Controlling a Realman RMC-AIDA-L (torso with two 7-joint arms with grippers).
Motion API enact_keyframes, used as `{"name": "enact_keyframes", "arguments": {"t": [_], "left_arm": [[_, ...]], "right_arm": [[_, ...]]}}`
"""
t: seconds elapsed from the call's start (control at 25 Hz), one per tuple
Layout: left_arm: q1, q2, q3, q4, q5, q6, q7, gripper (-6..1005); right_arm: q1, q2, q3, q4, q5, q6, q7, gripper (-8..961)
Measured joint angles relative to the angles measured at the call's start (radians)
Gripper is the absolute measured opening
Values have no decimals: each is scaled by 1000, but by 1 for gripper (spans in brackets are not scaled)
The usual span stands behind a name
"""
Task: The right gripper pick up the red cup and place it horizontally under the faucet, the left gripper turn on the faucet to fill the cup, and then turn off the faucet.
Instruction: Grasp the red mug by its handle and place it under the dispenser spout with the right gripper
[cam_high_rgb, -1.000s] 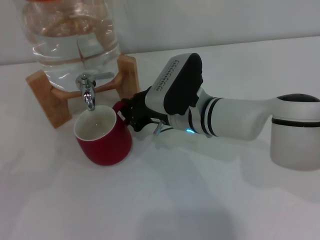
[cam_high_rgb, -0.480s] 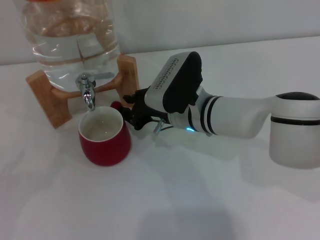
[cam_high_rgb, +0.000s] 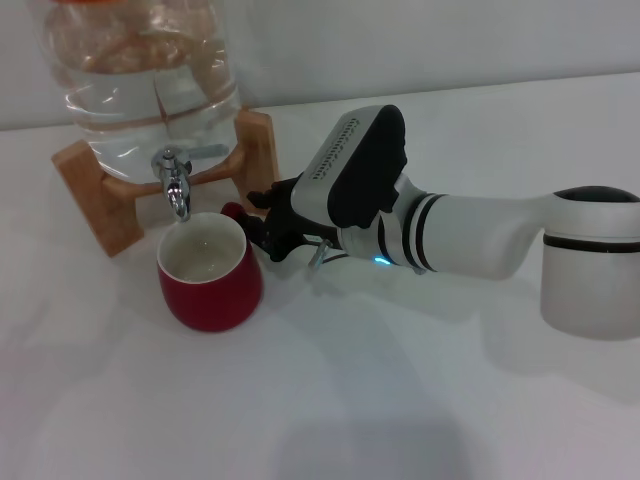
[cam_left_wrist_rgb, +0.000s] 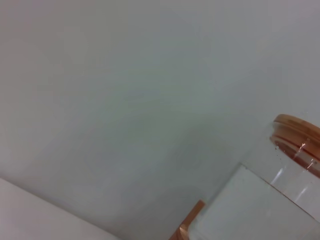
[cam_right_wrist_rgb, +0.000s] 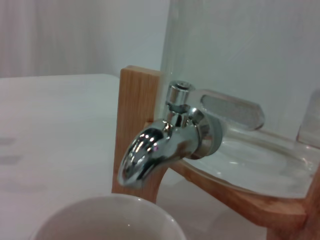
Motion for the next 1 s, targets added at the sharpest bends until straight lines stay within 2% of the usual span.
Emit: {"name": "enact_keyframes", "arguments": {"t": [0.32,1.0], "left_arm": [[0,0,0,0,-1,-1,0,800],[-6,7,0,0,-3,-1,-4,800]], "right_arm": [[-1,0,1,-2,-8,3,0,257],[-27,-14,25,8,-11,9,-1,256]]}}
